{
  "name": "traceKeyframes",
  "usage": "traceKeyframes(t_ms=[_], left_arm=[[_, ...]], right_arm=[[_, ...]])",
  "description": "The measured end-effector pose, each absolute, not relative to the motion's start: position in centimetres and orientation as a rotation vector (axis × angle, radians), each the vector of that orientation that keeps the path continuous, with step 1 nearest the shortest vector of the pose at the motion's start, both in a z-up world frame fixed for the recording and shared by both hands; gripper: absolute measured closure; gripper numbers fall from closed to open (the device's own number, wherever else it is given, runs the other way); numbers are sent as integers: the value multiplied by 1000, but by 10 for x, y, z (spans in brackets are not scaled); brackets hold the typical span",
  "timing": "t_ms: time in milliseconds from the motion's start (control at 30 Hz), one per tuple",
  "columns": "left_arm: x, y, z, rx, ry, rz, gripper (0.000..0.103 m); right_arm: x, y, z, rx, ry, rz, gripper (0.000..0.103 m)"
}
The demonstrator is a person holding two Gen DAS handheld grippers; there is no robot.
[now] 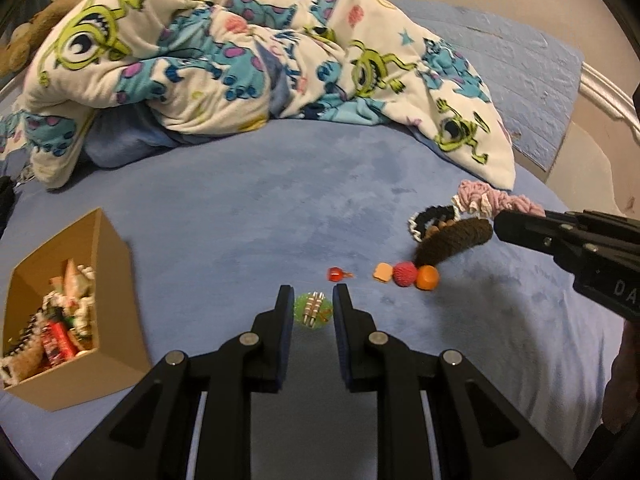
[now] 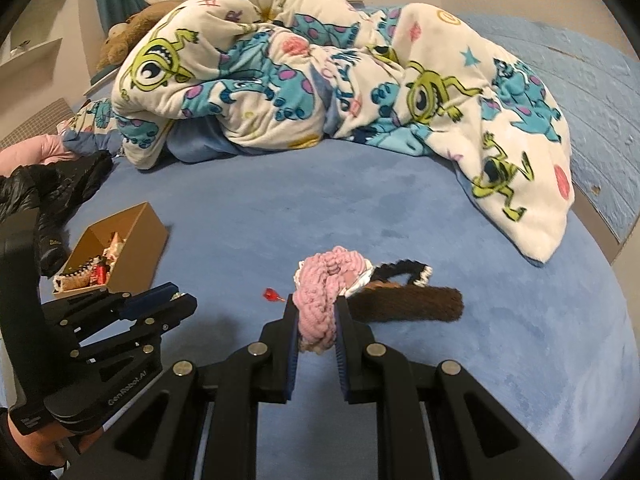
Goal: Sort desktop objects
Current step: 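Carry the pink scrunchie and green trinket over the cardboard box with both tools, then open the left tool to drop the green trinket while the right tool releases the scrunchie into the box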
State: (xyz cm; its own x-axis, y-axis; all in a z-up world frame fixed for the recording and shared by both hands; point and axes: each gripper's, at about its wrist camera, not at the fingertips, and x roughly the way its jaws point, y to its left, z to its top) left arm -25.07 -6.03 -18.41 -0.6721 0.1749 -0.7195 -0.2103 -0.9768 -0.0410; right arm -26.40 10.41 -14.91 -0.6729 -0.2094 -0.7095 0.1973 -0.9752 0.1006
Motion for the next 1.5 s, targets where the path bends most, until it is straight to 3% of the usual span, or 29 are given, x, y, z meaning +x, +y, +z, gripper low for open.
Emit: traceKeyframes(t_ms=[633, 1500], left_arm=[[-219, -167, -147, -1190, -1, 2913, 83], [-186, -275, -142, -1247, -122, 3081, 83]], right_arm=[[-258, -9, -118, 1043, 74, -2583, 88], [-248, -147, -108, 990, 162, -2439, 88]])
